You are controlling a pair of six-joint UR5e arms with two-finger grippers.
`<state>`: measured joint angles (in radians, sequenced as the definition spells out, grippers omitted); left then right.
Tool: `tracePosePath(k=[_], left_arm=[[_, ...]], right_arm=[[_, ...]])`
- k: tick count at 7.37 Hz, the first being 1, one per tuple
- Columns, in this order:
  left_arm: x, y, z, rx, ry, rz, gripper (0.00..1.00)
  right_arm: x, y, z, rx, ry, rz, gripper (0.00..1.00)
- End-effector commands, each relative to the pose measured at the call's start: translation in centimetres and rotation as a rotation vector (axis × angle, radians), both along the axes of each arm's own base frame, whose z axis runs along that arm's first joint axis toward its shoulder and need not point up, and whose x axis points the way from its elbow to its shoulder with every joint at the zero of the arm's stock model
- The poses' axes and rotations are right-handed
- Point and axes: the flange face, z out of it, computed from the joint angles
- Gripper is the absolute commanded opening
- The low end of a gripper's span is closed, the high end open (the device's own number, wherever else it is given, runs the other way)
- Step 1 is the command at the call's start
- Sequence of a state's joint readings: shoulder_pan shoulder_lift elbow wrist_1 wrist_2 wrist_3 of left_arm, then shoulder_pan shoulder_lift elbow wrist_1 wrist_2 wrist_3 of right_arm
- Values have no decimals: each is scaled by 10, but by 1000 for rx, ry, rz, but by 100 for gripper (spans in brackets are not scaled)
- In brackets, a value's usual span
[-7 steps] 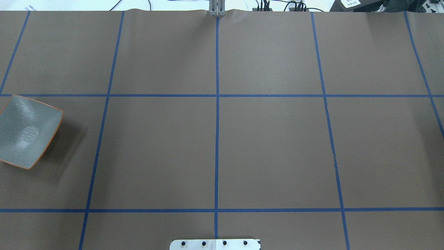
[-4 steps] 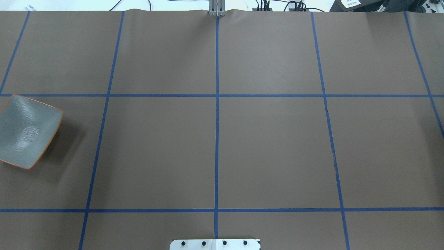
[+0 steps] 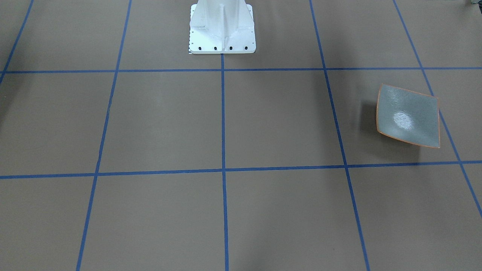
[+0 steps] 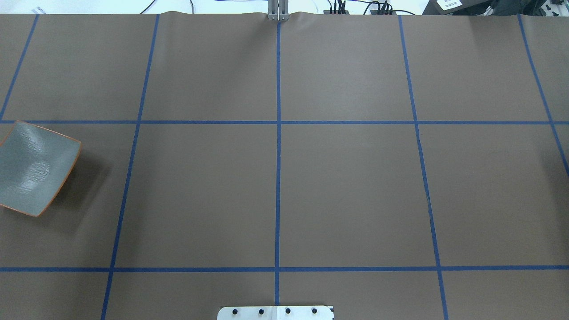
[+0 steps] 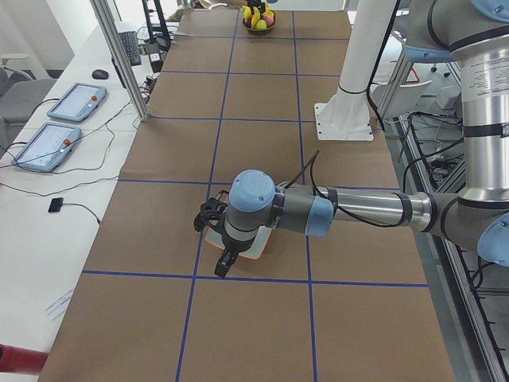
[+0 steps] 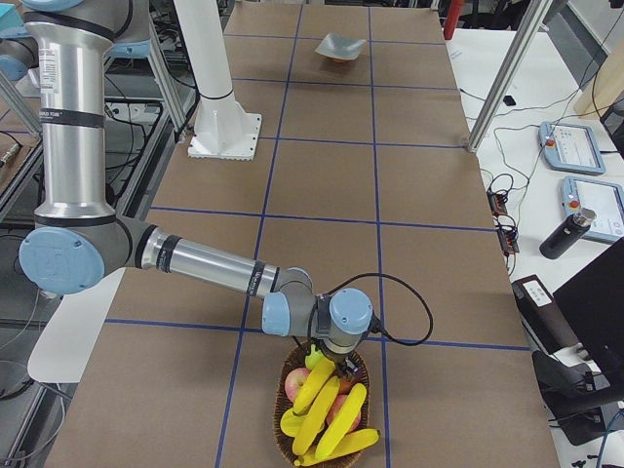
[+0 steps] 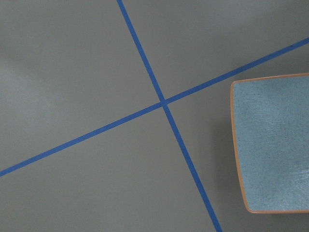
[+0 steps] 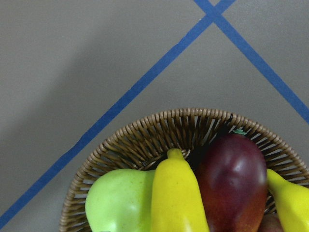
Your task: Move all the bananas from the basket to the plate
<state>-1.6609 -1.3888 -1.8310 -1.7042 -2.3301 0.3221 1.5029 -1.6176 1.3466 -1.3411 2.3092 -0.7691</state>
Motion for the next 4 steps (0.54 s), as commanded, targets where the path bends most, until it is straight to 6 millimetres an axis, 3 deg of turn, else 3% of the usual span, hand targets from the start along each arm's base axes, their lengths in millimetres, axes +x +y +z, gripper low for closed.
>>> tracePosePath(k=[1,3,4], left_arm=[[0,0,1,-1,0,0,100],[0,1,2,0,0,0,100],[0,1,3,-1,0,0,100]], right_arm=[[-2,0,1,1,5,-5,65],[-3,-7,-7,14,3,-2,17],[-3,-13,-13,27,0,-3,0]])
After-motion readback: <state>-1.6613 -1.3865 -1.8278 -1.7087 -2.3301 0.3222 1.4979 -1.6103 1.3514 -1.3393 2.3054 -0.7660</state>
